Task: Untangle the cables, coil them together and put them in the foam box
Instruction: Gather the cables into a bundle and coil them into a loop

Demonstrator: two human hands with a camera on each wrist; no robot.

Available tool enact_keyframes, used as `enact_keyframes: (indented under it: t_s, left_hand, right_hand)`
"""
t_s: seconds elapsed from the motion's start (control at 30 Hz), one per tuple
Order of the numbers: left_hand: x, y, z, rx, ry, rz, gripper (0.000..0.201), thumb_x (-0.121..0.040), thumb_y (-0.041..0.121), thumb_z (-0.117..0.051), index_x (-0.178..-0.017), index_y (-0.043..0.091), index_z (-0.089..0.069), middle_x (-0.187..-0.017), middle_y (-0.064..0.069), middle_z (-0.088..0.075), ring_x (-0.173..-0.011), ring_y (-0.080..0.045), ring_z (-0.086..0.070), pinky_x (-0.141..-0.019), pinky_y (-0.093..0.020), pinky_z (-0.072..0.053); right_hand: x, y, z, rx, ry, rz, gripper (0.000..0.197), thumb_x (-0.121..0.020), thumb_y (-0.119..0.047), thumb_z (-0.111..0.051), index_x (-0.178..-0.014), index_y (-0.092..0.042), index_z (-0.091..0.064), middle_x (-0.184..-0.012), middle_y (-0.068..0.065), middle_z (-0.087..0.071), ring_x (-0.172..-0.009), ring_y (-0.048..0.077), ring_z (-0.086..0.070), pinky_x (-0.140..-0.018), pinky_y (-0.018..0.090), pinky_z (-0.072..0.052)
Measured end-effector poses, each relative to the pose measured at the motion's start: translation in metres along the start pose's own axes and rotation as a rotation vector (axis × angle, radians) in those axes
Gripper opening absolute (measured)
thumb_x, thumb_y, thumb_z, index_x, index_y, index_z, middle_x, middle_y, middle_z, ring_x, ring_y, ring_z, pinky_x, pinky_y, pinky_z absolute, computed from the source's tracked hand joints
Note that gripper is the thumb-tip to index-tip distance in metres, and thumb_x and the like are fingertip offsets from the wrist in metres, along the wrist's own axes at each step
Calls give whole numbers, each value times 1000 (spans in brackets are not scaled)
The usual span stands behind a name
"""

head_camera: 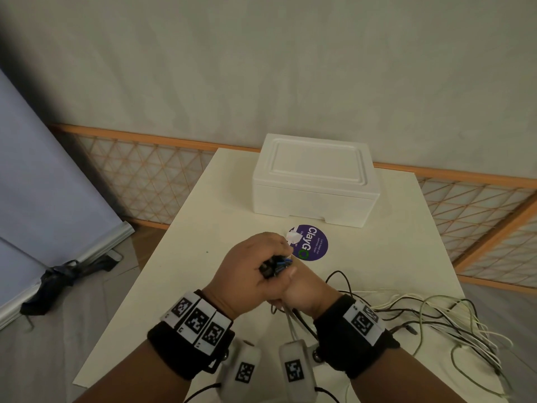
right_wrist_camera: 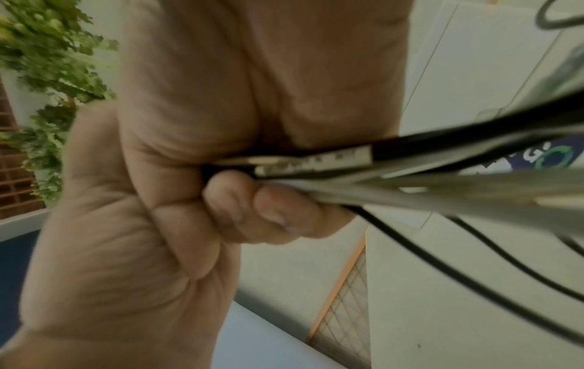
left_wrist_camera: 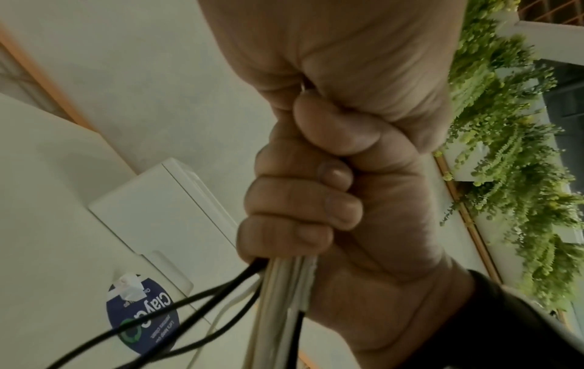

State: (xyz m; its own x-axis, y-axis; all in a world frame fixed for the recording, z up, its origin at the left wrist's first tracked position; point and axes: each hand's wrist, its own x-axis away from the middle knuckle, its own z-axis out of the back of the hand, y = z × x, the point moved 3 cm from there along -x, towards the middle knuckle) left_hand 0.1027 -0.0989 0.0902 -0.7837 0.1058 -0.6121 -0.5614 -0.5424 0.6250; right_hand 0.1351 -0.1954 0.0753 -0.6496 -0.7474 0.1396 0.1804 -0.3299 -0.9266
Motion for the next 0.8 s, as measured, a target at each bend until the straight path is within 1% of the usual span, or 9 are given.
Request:
enact_keyframes:
  t_s: [0.17, 0.27, 0.33, 0.43, 0.5, 0.6, 0.67, 0.73, 0.8]
  left_hand:
    - [2, -7, -1, 8, -61, 58, 20, -83, 22, -53, -103, 24, -56, -112, 9, -66, -102, -3, -62, -87, -21, -50]
    - [2, -6, 1, -59, -162, 94, 13, -84, 24, -49, -96, 26, -52, -98, 6, -66, -88, -9, -61, -76, -33, -51]
    - [-4, -10, 13, -106, -278, 146, 11, -83, 31, -50, -94, 30, -48, -96, 8, -64, -87, -9, -59, -75, -37, -50]
    - [-11, -11, 24, -322, -560, 125, 36, -72, 34, -59, -106, 32, -45, -118, 8, -59, -111, -11, -52, -96, -40, -42]
    - [-9, -13, 14, -651, -817, 130, 61, -71, 29, -66, -125, 23, -38, -137, -3, -47, -136, -18, -34, -115, -48, -20]
    - [-3, -26, -8, -916, -857, 115, 81, -77, 24, -67, -142, 12, -21, -126, -8, -55, -129, -23, -44, -117, -49, -16]
    - [0, -38, -11, -849, -794, 82, 97, -70, 18, -70, -149, 16, -14, -96, -2, -65, -88, -21, -64, -91, -39, -48]
    - [7, -50, -9, -778, -661, 60, 97, -54, 18, -78, -140, 12, -33, -75, 1, -65, -60, -17, -62, -50, -26, -47]
    - [13, -56, -12, -747, -590, 90, 83, -48, 25, -82, -122, 9, -49, -67, 2, -64, -54, -16, -61, -39, -24, -43]
  right_hand:
    - [-3, 2, -3, 35, -20, -22, 24, -69, -18, -45, -73, 3, -55, -64, 14, -52, -62, 21, -48, -54, 31, -38]
    - [-4, 2, -2, 17, -62, -127, 11, -69, -13, -54, -59, -12, -49, -52, 2, -44, -49, 13, -41, -45, 22, -33]
    - [-6, 8, -1, -12, -60, -224, 28, -69, 1, -60, -54, -15, -42, -50, -1, -38, -45, 12, -33, -44, 22, -26]
    - [-17, 17, 2, 290, -73, -254, 18, -72, 0, -61, -62, -8, -48, -62, 5, -43, -59, 18, -38, -54, 27, -29]
    - [-22, 12, 0, 554, -149, -212, 5, -78, -4, -60, -75, -2, -57, -71, 8, -50, -66, 17, -43, -60, 25, -32]
    - [-27, 10, -8, 662, -269, -180, 9, -82, -2, -59, -73, -4, -61, -72, 6, -55, -70, 16, -45, -61, 24, -33]
    - [-27, 12, -7, 647, -263, -211, 29, -80, -2, -61, -59, -16, -47, -65, -2, -47, -61, 12, -42, -54, 20, -30]
    - [-26, 18, -4, 591, -208, -224, 25, -75, -2, -63, -60, -12, -47, -70, 2, -51, -62, 14, -44, -52, 20, -32]
    - [-26, 20, -3, 523, -139, -228, 7, -72, -1, -64, -71, -1, -57, -75, 9, -55, -65, 18, -49, -52, 23, -35]
